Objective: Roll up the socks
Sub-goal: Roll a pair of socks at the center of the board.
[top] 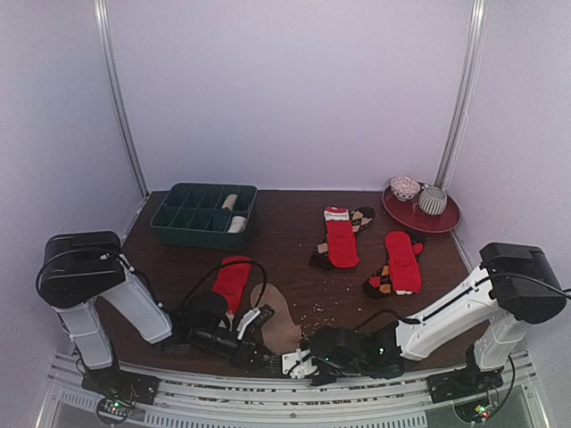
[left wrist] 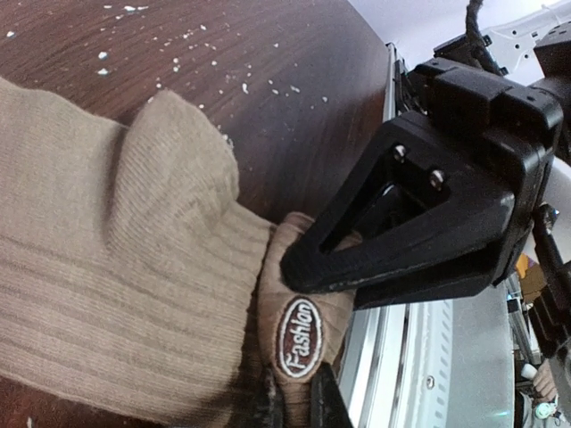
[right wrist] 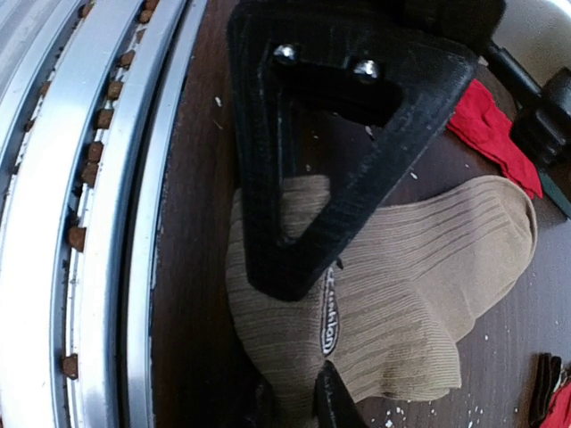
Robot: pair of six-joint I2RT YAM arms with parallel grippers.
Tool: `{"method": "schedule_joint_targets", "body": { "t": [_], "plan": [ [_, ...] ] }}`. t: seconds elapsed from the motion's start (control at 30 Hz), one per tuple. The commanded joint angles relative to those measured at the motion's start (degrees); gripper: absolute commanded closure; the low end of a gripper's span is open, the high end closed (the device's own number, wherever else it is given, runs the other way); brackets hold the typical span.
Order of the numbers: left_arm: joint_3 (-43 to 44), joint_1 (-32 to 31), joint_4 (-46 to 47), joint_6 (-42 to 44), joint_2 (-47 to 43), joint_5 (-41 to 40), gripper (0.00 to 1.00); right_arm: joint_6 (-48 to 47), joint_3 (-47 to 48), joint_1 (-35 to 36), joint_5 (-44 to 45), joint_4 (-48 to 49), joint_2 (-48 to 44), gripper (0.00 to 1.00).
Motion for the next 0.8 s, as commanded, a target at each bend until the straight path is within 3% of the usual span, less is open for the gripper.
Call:
{"method": "schedule_joint_targets", "body": {
  "t": [0.0, 0.2, 0.3, 0.4, 0.5, 0.77],
  "plan": [
    [-2.4, -0.2, -9.1, 3.5, -2.3, -0.7, 0.99, 7.2, 1.7, -3.2, -7.4, -6.8, 0.4, 0.91],
    [-1.2, -0.3, -18.0, 15.8, -19.2, -11.8, 0.61, 19.4, 8.3, -10.5, -30.1, -19.2, -0.4, 0.93],
    [-1.3, -0.7, -20.3, 21.9, -27.1, -17.7, 0.48, 23.4, 14.3, -13.6, -40.7, -29.1, 3.3, 0.93],
    [-1.9, -1.9, -20.3, 27.4, -30.9, -21.3, 0.42, 28.6, 19.1, -16.7, -50.0, -37.9, 8.4, 0.93],
    [-4.4, -4.0, -15.0, 32.5, -31.0, -21.5, 0.42, 33.6, 19.1, -19.4, -58.4, -36.3, 11.8, 0.93],
    [-11.7, -7.5, 3.0, 36.9, -24.0, -23.1, 0.4, 36.7, 20.4, -23.5, -61.7, -35.5, 17.4, 0.93]
  ]
}}
